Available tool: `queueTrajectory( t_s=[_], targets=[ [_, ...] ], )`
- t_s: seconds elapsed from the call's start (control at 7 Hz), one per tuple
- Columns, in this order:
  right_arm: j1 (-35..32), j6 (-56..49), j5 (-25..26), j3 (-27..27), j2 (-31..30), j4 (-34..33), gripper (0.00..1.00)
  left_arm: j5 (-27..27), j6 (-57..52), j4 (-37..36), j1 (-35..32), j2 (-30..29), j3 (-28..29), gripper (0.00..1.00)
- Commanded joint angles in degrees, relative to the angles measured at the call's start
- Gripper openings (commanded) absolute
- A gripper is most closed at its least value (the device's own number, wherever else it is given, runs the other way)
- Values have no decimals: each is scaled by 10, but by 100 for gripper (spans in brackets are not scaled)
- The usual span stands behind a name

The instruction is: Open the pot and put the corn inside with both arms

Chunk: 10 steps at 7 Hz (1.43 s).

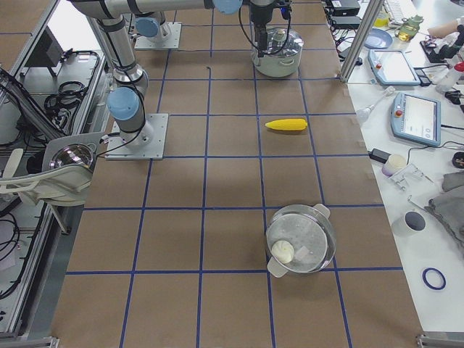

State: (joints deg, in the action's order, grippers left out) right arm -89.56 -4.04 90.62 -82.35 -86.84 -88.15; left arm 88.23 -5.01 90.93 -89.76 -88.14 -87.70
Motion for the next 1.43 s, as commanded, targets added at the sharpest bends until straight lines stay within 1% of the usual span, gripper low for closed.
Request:
queueTrajectory(
  t_s=[0.0,0.14,0.43,0.57,0.71,0.86,1.0,1.14,1.29],
  targets=[
    [0,0,1,0,0,0,100,-1,0,-1,1,0,0,100],
    [0,0,0,0,0,0,100,0,0,0,1,1,0,100],
    [0,-1,0,0,0,0,100,-1,0,-19,-1,-30,9,100],
    [0,0,0,0,0,0,100,-5,9,-48,-2,-62,10,100],
    [0,-1,0,1,0,0,100,-6,16,-97,-3,-109,17,100],
    [0,0,0,0,0,0,100,-5,41,-108,-11,-158,40,100],
    [0,-1,1,0,0,0,100,2,48,-110,-20,-214,89,100],
    [0,0,1,0,0,0,100,1,72,-106,-36,-254,141,100],
    [0,-1,1,0,0,0,100,3,118,-110,-64,-283,167,100]
  ],
)
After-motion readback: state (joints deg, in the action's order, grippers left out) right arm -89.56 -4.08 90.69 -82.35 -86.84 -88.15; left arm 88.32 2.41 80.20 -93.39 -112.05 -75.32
